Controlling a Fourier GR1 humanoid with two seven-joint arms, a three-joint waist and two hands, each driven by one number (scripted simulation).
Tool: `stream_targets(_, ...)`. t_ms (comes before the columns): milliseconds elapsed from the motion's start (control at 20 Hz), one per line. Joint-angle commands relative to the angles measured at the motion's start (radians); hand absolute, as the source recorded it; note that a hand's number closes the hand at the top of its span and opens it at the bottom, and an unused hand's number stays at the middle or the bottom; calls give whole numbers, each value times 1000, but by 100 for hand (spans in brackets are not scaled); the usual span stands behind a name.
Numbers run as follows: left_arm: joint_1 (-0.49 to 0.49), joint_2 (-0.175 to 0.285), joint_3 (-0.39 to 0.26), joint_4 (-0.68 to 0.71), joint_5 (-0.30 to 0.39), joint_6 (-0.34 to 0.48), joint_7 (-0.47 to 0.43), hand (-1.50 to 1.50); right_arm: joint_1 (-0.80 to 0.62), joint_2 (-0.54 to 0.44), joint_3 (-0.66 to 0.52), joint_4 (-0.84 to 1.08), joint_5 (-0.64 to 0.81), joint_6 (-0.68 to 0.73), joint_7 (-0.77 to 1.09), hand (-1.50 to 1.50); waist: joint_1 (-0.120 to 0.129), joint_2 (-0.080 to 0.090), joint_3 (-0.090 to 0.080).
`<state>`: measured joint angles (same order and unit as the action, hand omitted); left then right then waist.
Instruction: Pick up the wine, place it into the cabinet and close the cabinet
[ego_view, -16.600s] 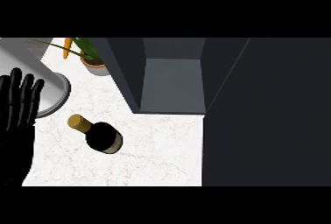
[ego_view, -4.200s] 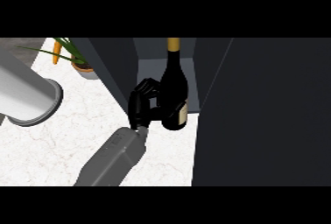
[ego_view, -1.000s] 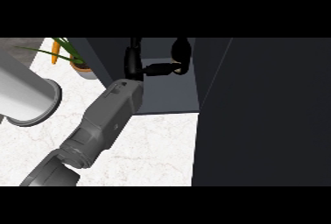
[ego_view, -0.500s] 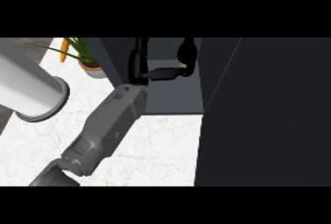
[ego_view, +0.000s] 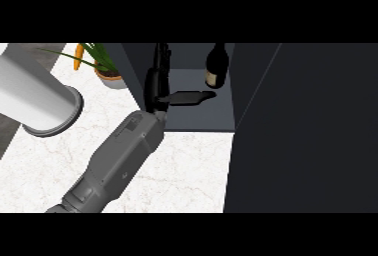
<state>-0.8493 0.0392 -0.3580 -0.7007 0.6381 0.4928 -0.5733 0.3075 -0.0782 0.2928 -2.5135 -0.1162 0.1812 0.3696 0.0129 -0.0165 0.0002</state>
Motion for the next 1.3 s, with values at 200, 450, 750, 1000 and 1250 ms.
stream_targets(200,290,12,-117,-381,-37,51,63,-150,60,-22,4,-197,-42,-10,61,-150,2,1,0)
stream_targets(450,425,87,-176,-631,-71,99,138,-150,51,2,70,-184,24,-32,43,-150,-5,5,0)
stream_targets(750,617,103,-271,-841,-130,150,131,-150,36,-35,47,-211,-2,-29,83,-150,-13,9,0)
stream_targets(1000,761,199,-297,-1009,-150,145,117,-150,-2,-122,8,-196,-83,40,141,150,-1,8,0)
stream_targets(1250,880,198,-339,-1035,-180,164,51,-150,62,-191,180,-171,-111,152,154,150,-8,7,-1)
